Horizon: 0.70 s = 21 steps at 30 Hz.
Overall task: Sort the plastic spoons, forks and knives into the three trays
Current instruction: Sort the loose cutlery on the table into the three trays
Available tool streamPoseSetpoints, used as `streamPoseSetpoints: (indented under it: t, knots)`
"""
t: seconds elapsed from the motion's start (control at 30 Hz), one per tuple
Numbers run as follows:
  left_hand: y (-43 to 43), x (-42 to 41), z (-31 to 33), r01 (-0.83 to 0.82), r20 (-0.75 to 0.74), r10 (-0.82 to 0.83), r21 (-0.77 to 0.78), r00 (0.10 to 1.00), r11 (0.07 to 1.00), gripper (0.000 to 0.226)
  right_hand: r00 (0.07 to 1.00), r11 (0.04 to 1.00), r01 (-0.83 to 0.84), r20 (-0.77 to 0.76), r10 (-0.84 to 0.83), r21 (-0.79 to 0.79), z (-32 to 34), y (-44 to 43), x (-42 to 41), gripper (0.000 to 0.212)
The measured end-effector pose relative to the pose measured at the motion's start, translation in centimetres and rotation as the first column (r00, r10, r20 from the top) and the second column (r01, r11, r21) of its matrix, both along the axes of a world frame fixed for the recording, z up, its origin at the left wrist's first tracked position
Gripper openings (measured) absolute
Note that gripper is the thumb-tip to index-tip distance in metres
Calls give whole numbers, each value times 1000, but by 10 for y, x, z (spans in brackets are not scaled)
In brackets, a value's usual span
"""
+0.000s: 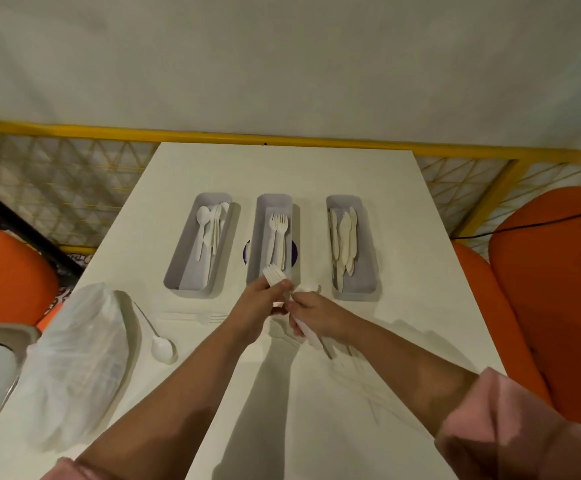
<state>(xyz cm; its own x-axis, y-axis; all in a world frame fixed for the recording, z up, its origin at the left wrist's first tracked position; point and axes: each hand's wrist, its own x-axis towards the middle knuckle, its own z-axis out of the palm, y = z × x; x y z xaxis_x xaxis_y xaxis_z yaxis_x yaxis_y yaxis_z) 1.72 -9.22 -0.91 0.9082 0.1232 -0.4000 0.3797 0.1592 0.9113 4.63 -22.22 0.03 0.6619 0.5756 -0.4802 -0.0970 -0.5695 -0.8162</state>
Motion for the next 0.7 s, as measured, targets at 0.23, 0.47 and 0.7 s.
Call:
streamPoseSetpoints:
  t: [0.23,0.47,0.7]
  knots:
    - [44,-4,2,-206,-41,202,-156,978,966,14,934,897,-159,231,272,-411,-37,8,-3,20]
    - [62,-7,-4,-234,-130,218,-126,967,964,13,838,762,-190,303,455,-619,-41,22,-11,17]
    - [84,-13,-5,-239,-117,224,-133,967,962,23,922,923,-122,302,241,-364,-37,36,-12,31]
